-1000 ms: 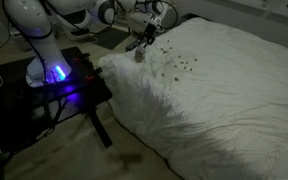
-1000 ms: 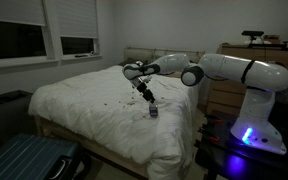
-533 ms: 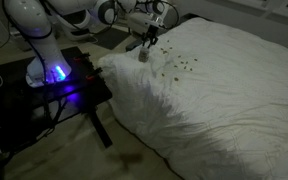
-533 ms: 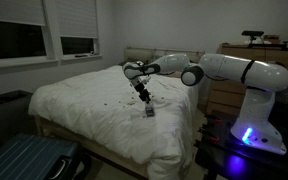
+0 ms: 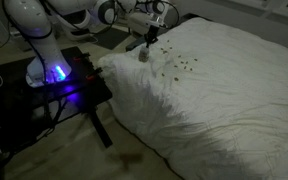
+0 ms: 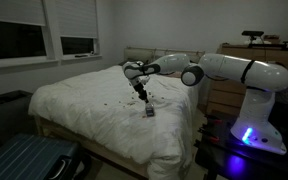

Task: Pick up the small objects from the bed and put them in the jar

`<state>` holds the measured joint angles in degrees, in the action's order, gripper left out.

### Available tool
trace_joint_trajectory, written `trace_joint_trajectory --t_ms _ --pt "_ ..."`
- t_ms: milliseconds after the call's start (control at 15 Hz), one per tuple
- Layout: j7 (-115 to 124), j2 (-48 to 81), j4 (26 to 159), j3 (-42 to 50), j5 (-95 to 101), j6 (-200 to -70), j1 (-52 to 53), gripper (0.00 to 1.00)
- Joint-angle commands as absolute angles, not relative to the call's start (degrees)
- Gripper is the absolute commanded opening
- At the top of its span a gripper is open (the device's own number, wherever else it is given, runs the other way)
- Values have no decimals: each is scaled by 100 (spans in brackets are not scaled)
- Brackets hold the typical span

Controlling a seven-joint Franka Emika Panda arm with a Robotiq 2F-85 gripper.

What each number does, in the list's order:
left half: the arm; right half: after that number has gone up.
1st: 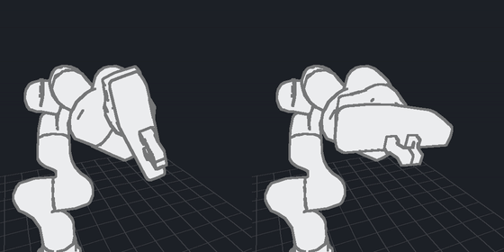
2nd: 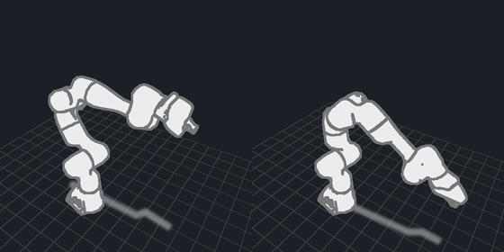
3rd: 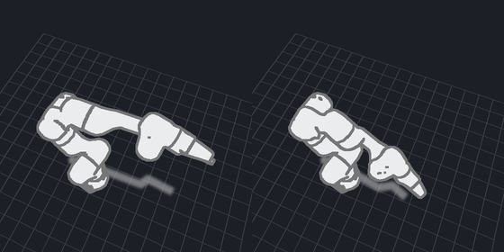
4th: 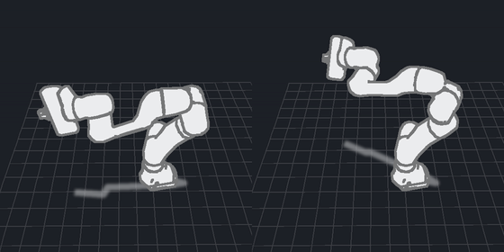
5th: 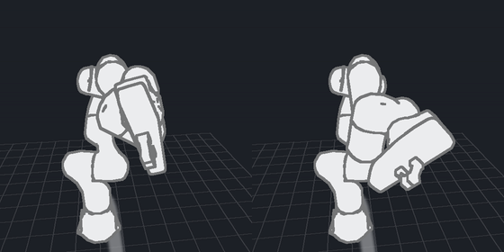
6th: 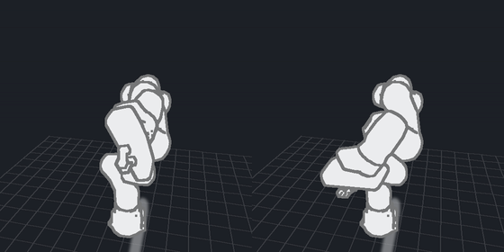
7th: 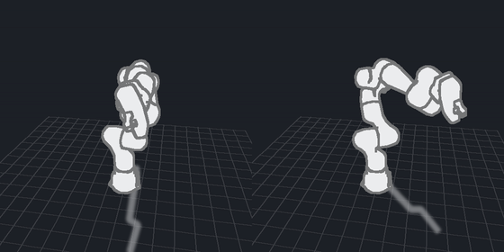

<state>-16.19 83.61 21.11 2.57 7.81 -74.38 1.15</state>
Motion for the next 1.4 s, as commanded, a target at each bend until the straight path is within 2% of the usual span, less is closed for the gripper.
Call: trace_joint_trajectory --t_ms 0,467,1067,1333 --pt "-1402 8256 2175 251 693 -7485 87 0" --pt "-1397 8017 2234 286 723 -7076 90 0" --pt "-1459 7439 2282 323 755 -5616 -115 0" --pt "-1297 7372 2097 345 767 -5578 -356 0"
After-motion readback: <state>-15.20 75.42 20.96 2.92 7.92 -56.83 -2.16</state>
